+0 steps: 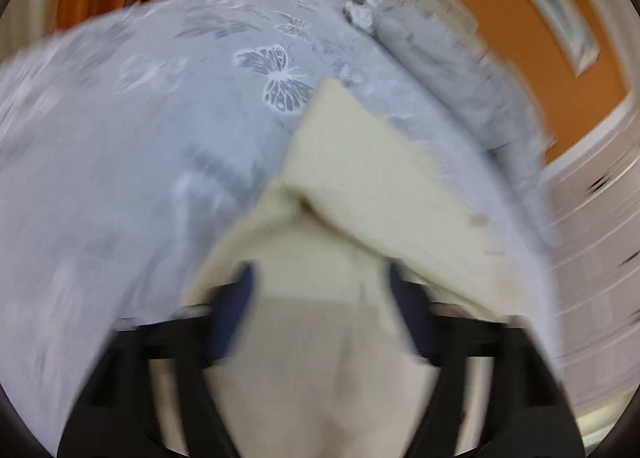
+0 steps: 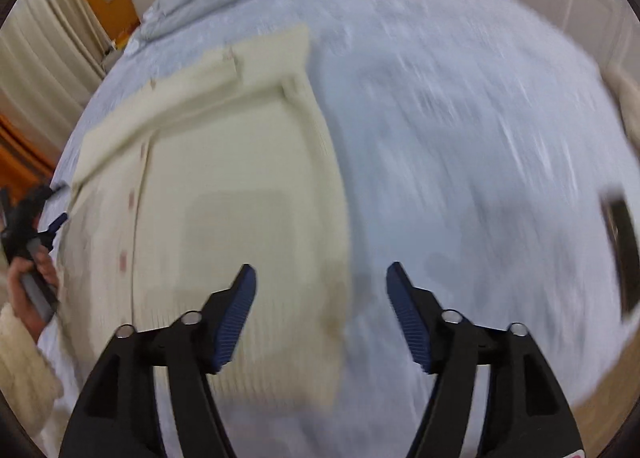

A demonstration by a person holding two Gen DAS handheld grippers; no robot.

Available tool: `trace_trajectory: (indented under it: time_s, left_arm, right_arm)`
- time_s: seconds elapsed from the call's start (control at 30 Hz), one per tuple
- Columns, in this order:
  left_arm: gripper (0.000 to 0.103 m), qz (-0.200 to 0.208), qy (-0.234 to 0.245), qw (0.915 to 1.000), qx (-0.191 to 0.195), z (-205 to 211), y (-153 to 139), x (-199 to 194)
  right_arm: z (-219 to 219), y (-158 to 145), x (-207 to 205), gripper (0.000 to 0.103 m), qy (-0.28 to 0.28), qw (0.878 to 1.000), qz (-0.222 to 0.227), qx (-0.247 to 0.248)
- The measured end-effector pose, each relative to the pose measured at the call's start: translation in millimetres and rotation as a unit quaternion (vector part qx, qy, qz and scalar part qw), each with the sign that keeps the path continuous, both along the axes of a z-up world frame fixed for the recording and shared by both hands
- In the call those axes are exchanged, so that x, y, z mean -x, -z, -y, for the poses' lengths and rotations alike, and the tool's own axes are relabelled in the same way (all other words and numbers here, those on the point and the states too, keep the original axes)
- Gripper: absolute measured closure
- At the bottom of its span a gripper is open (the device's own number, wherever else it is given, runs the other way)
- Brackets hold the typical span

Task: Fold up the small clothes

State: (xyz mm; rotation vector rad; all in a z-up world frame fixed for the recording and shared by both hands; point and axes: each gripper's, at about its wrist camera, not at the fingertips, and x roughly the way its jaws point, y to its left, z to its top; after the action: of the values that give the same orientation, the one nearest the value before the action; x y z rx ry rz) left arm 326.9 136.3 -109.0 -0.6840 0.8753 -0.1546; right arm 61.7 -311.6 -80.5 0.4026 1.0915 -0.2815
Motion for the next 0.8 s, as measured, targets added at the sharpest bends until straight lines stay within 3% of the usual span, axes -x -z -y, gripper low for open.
trace_trajectory:
  time_s: [0.03,0.07,0.13,0.27,0.4,0.53,0.57,0.6,0.67,0.7,0.8]
  left_arm:
    - [0.013,0.003,-0.002,0.9996,0.029,-15,-9,29]
    - [0.01,0.0,-0.005,0.9994,0.034,-22,-13,45]
    - [0.008,-0.03,-0.01,0.9993,0.02,-42,-15,89]
    - [0.008,-0.096,-0.023,0.9951,0.003,-64,10,149]
    - [0.008,-0.121,-0.04,0.9917,0.02,-62,31,164]
    - [0.006,-0.123,-0.035,0.9912,-0.034,-38,29,156]
    - [0.014,-0.125,-0.025,0.9912,-0.038,-32,28,153]
    - [0.023,-0.128,-0.004,0.9911,-0.035,-23,27,147]
    - [0.085,-0.144,0.031,0.9885,-0.035,-12,29,142]
    - [0.094,-0.16,0.044,0.9854,-0.037,-7,30,140]
    - [0.094,-0.148,0.031,0.9883,-0.018,-13,9,149]
  right_arm:
    - [0,6,17,0.034,0.005,1.0,-0.007,-0.016]
    - [0,14,41,0.034,0.011,0.999,-0.012,-0.04]
    - [5,28,56,0.034,0.023,0.997,-0.018,-0.065]
    - [6,50,58,0.034,0.038,0.989,-0.005,-0.143]
    - [-2,63,31,0.032,0.029,0.987,0.0,-0.157]
    - [-16,67,8,0.031,0.026,0.991,0.005,-0.132]
    - [-21,66,0,0.035,0.025,0.993,0.001,-0.118]
    - [-23,65,2,0.058,0.021,0.993,0.001,-0.117]
    - [-30,64,-2,0.094,0.013,0.993,-0.011,-0.113]
    - [-32,62,-4,0.095,0.014,0.993,-0.011,-0.113]
    - [-35,38,1,0.096,0.02,0.993,0.027,-0.109]
